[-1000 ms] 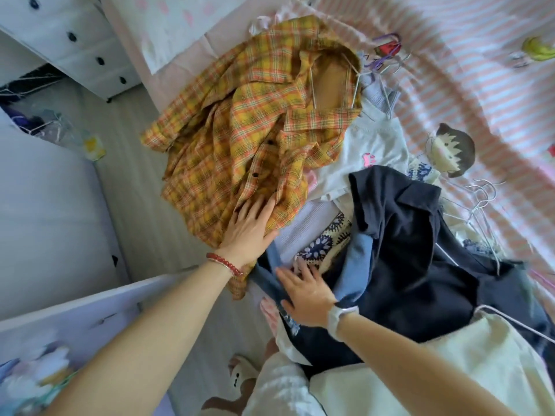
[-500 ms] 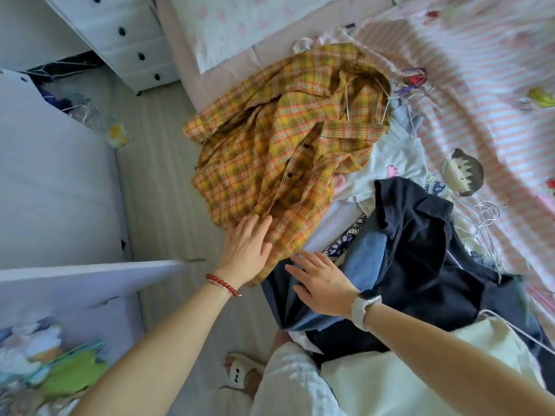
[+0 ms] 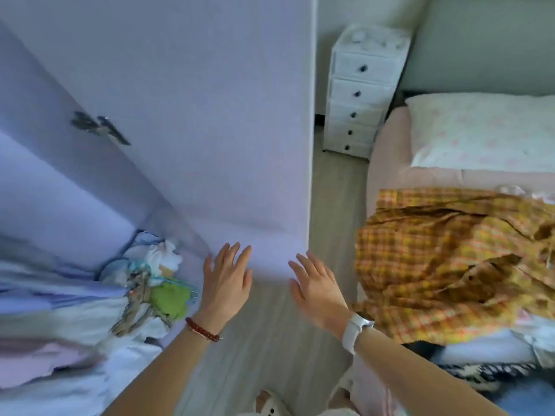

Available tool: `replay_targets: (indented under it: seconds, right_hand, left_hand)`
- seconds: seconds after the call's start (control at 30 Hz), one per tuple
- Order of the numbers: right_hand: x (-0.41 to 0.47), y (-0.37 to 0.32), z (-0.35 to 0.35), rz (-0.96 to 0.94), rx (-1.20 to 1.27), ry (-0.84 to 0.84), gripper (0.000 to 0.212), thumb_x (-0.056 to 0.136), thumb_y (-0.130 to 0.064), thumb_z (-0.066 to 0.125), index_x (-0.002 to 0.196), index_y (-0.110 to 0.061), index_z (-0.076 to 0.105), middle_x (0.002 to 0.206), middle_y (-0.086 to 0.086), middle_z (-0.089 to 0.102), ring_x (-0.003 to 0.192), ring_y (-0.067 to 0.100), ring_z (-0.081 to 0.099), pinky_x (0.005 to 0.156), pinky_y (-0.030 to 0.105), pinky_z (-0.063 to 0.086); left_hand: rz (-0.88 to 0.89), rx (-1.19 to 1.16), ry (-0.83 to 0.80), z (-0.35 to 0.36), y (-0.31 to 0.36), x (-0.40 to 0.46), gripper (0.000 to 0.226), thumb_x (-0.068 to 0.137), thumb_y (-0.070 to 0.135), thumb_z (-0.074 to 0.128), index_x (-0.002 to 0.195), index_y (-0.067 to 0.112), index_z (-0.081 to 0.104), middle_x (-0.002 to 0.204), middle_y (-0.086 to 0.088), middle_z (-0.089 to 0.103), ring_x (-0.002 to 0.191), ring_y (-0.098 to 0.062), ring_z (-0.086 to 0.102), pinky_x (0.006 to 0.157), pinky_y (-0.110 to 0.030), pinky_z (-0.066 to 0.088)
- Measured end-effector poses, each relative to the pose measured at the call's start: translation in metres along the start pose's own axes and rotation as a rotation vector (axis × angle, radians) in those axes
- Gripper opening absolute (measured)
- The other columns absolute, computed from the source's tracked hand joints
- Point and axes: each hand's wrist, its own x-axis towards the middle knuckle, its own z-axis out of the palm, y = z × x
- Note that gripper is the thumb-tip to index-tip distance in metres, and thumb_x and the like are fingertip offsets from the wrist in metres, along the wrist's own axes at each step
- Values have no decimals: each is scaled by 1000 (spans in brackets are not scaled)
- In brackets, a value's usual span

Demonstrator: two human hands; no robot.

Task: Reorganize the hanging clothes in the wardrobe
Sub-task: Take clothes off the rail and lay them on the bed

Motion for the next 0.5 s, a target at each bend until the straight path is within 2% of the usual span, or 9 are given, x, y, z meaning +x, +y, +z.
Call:
replay_targets:
  seconds: [0.07, 0.23, 0.4, 0.5]
  right_hand:
    - [34, -56, 8, -125, 10, -4, 43, 96, -27, 36, 137, -13, 38, 148, 5, 31, 142, 23, 14, 113, 35, 16]
    - [99, -194, 15, -422, 24, 73, 39, 93, -21, 44, 129, -7, 50, 138, 12, 46, 136, 28, 31, 109, 40, 28]
    - [151, -311, 19, -640, 23, 58, 42, 96, -27, 36, 137, -16, 39, 145, 3, 37, 138, 19, 25, 108, 32, 22]
    - [176, -381, 19, -732, 90, 29, 41, 97, -28, 35, 137, -19, 39, 142, 1, 40, 133, 18, 31, 102, 31, 26]
  left_hand:
    - [-120, 48, 82, -32, -56, -9, 45, 74, 10, 72, 118, 8, 62, 120, -15, 61, 115, -34, 55, 93, -57, 41]
    - [-370, 191, 292, -124, -176, -45, 43, 85, 17, 60, 127, 12, 54, 134, -13, 51, 128, -31, 43, 102, -53, 29]
    - [-543, 357, 466, -205, -254, -93, 44, 74, 12, 71, 117, 7, 62, 123, -19, 58, 116, -37, 53, 91, -59, 38]
    - [-664, 416, 504, -238, -288, -117, 44, 73, 11, 72, 116, 6, 62, 123, -20, 58, 117, -39, 52, 91, -64, 34]
